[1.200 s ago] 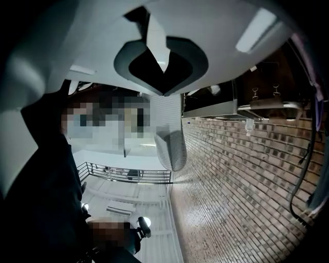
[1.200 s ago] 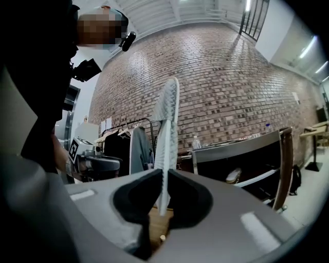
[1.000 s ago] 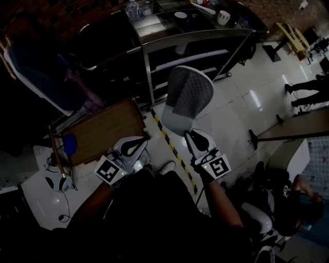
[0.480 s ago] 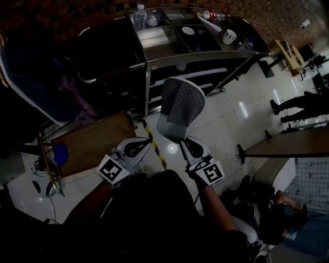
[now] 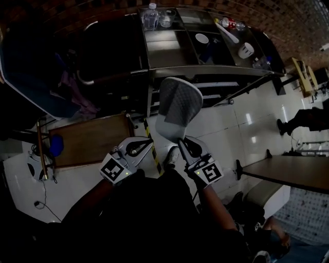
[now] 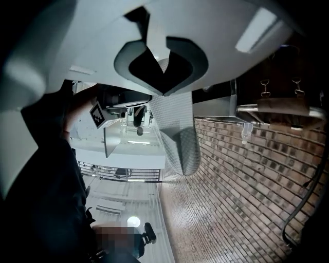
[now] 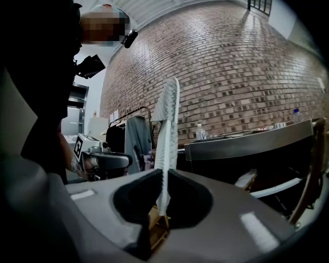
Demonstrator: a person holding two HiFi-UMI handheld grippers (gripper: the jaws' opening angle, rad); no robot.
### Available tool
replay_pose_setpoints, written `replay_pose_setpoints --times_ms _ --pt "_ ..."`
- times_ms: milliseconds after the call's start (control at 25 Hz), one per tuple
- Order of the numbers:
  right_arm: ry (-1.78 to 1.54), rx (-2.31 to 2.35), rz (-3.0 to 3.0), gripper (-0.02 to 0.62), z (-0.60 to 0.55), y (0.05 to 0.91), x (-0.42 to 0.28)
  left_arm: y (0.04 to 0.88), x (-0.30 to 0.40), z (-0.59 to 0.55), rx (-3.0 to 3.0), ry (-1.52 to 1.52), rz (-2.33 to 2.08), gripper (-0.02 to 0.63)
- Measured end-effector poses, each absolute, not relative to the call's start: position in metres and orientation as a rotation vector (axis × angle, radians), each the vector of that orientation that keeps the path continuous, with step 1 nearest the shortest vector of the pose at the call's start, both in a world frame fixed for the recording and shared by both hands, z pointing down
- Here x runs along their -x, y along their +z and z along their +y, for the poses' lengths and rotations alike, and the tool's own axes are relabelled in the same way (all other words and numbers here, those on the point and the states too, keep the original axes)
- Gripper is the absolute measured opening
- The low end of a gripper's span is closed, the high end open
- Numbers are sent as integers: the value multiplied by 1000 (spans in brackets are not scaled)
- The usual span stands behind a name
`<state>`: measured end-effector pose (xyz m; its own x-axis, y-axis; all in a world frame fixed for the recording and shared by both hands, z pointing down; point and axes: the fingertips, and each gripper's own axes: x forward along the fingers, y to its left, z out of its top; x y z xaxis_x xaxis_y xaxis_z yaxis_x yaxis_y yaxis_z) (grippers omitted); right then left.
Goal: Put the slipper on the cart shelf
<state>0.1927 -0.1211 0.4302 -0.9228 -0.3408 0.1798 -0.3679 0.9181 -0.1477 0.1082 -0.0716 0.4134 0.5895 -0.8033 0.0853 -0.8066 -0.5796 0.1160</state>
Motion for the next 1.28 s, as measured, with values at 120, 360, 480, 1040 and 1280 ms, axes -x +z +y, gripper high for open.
replay_pose_setpoints --times_ms 120,360,480,1040,1280 --pt "297 -410 -2959 35 -153 438 -203 415 -125 -101 -2628 39 -1470 3" --pt "365 -102 -2948 35 -198 458 -231 406 -175 -142 -2533 61 -1630 3" --pt "460 38 -2902 35 -198 476 -240 406 -184 -152 -2476 91 -1699 3" --pt "1288 194 -2366 35 -170 605 -256 430 -177 -172 -2423 117 -1704 3" --pt "1408 120 -2269 35 -196 626 -244 440 -161 -170 -2410 105 -1694 3"
